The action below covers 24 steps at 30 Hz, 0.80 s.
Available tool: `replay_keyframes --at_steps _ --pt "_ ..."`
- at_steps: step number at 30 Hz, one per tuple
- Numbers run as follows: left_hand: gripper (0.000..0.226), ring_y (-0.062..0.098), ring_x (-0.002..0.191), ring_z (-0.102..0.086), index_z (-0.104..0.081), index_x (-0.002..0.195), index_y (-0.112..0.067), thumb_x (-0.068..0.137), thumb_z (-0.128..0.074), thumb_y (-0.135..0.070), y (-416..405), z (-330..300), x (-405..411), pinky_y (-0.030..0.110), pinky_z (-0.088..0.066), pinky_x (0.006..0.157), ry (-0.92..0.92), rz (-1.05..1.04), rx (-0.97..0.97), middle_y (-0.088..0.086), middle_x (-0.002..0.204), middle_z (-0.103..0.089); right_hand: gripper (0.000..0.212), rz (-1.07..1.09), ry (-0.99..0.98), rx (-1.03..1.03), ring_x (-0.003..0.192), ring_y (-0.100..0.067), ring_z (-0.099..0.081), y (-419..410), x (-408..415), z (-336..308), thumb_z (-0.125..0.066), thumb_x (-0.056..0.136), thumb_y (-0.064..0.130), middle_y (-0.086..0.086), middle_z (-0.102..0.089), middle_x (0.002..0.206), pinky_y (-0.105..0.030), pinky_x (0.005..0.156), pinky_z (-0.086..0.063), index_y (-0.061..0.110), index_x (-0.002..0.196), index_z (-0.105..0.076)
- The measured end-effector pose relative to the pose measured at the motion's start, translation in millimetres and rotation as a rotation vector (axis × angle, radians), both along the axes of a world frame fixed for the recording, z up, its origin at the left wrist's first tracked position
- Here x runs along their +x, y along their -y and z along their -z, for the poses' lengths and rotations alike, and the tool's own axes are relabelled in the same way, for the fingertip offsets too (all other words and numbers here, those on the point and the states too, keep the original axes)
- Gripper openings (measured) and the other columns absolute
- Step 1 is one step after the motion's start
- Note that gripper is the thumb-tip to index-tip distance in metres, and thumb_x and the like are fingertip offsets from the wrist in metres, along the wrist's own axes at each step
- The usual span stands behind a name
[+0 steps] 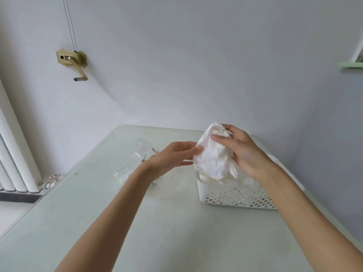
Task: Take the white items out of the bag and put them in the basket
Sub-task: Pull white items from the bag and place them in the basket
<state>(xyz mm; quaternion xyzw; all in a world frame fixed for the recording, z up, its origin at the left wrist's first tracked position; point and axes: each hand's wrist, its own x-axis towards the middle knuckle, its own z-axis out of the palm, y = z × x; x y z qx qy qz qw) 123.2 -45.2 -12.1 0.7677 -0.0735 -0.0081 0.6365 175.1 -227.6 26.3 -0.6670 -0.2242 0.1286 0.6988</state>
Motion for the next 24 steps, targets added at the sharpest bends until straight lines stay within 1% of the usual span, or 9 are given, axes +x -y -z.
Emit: replay_keyframes --at_steps 4,6,9,11,14,16,20,22,24 --pt "0.020 0.013 0.090 -0.059 -0.067 0.091 -0.014 0.098 -0.052 -0.024 7.5 -6.4 7.8 0.029 -0.045 0.090 0.116 -0.187 -0.109 0.002 0.092 -0.065 0.028 0.068 0.055 -0.077 0.072 -0.004 -0.065 23.3 4.3 -0.9 -0.066 0.088 0.018 0.002 -0.067 0.088 -0.015 0.063 -0.050 0.015 0.116 -0.063" --pt "0.020 0.017 0.087 -0.057 -0.066 0.092 -0.012 0.099 -0.051 -0.023 12.0 -8.2 8.9 0.030 -0.047 0.086 0.152 -0.229 -0.105 0.005 0.091 -0.063 0.022 0.098 0.079 -0.137 0.074 -0.007 -0.066 32.3 7.7 1.3 -0.066 0.089 0.022 0.000 -0.068 0.085 -0.015 0.066 -0.052 0.011 0.107 -0.068" --pt "0.019 0.019 0.076 -0.056 -0.067 0.097 -0.007 0.098 -0.052 -0.019 12.2 -10.6 6.4 0.020 -0.049 0.064 0.182 -0.309 -0.133 0.008 0.085 -0.063 0.016 0.138 0.057 -0.116 0.079 -0.011 -0.070 41.3 10.8 4.2 -0.065 0.090 0.022 -0.002 -0.072 0.085 -0.016 0.064 -0.052 0.010 0.097 -0.072" --pt "0.020 0.020 0.073 -0.053 -0.067 0.100 -0.003 0.097 -0.054 -0.019 6.2 -12.5 1.7 0.017 -0.047 0.058 0.203 -0.289 -0.113 0.011 0.083 -0.061 0.011 0.169 0.016 -0.025 0.077 -0.010 -0.071 48.6 14.2 2.4 -0.066 0.089 0.020 0.001 -0.072 0.087 -0.014 0.061 -0.052 0.014 0.096 -0.072" --pt "0.016 0.011 0.064 -0.057 -0.072 0.091 -0.011 0.092 -0.061 -0.022 4.7 -24.1 -8.0 0.015 -0.042 0.055 0.174 -0.195 0.014 -0.002 0.073 -0.065 0.014 0.230 0.005 0.024 0.067 -0.004 -0.067 58.8 21.1 0.8 -0.068 0.087 0.020 0.006 -0.069 0.081 -0.014 0.061 -0.051 0.017 0.099 -0.073" --pt "0.013 0.009 0.066 -0.060 -0.074 0.093 -0.015 0.088 -0.066 -0.024 6.5 -36.2 -12.2 0.016 -0.044 0.058 0.147 -0.165 0.032 -0.004 0.076 -0.069 0.015 0.308 0.019 0.018 0.071 -0.002 -0.064 62.2 26.3 3.3 -0.072 0.084 0.020 0.009 -0.069 0.081 -0.015 0.066 -0.051 0.017 0.099 -0.073" --pt "0.022 0.004 0.085 -0.065 -0.071 0.109 -0.022 0.088 -0.066 -0.023 12.3 -56.3 -10.0 0.016 -0.049 0.063 0.141 -0.187 -0.069 -0.007 0.096 -0.070 0.008 0.610 0.345 -0.055 0.084 -0.007 -0.060 60.9 18.4 -4.3 -0.069 0.087 0.020 0.009 -0.066 0.088 -0.010 0.068 -0.044 0.025 0.093 -0.069" --pt "0.019 0.000 0.081 -0.067 -0.072 0.107 -0.023 0.093 -0.060 -0.019 20.8 -62.4 -7.7 0.017 -0.054 0.062 0.124 -0.217 -0.105 -0.009 0.095 -0.070 0.020 0.467 0.506 -0.024 0.084 -0.002 -0.060 48.2 -5.9 -12.5 -0.072 0.083 0.034 0.007 -0.064 0.095 -0.008 0.068 -0.045 0.024 0.099 -0.064" --pt "0.019 0.006 0.080 -0.071 -0.070 0.108 -0.020 0.096 -0.055 -0.018 30.5 -65.5 -6.1 0.021 -0.058 0.068 0.111 -0.199 -0.096 -0.005 0.095 -0.073 0.053 0.227 0.630 -0.155 0.095 0.002 -0.057 32.6 -29.6 -14.7 -0.077 0.068 0.054 0.013 -0.059 0.109 -0.011 0.076 -0.045 0.028 0.109 -0.056"
